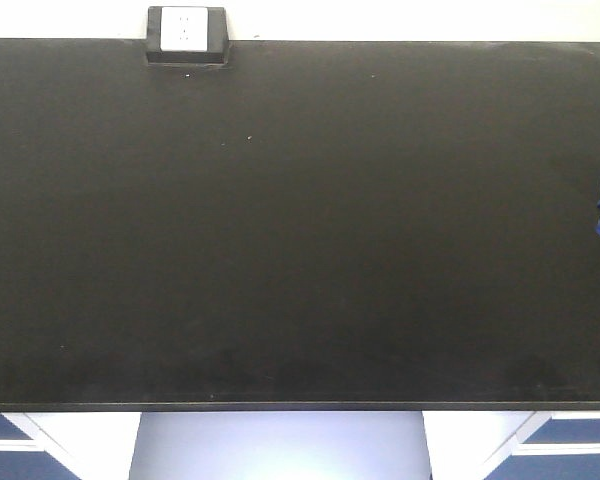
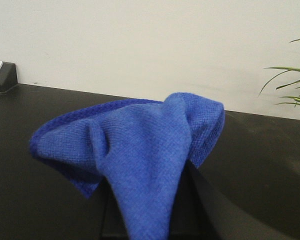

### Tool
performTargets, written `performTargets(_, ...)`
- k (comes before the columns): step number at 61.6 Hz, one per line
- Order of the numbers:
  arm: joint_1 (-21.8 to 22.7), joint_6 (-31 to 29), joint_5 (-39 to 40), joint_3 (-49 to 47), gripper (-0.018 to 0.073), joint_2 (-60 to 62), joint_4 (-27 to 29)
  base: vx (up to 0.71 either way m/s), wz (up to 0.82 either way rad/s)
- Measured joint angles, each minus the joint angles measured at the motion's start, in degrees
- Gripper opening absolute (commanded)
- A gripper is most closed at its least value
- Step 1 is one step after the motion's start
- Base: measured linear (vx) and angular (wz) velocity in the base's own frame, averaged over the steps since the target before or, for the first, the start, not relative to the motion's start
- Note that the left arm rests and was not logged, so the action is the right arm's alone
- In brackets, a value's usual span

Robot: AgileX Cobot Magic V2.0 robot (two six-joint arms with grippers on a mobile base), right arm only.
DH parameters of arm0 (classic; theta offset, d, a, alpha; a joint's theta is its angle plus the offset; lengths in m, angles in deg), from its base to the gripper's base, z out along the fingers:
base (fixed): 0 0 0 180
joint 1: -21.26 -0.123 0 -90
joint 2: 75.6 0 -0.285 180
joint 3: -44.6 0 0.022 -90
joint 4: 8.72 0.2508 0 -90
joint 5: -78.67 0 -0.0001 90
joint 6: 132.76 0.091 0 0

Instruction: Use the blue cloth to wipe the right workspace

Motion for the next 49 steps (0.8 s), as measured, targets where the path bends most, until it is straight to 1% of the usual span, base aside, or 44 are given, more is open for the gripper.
performTargets(40,0.00,0.06,0.00,0.00,-0.0003,0.00,0.07,0.00,0.00)
performTargets(49,0.00,2.29,-0.44,-0.08,-0.0003,-0.12,1.94,0.00,0.00)
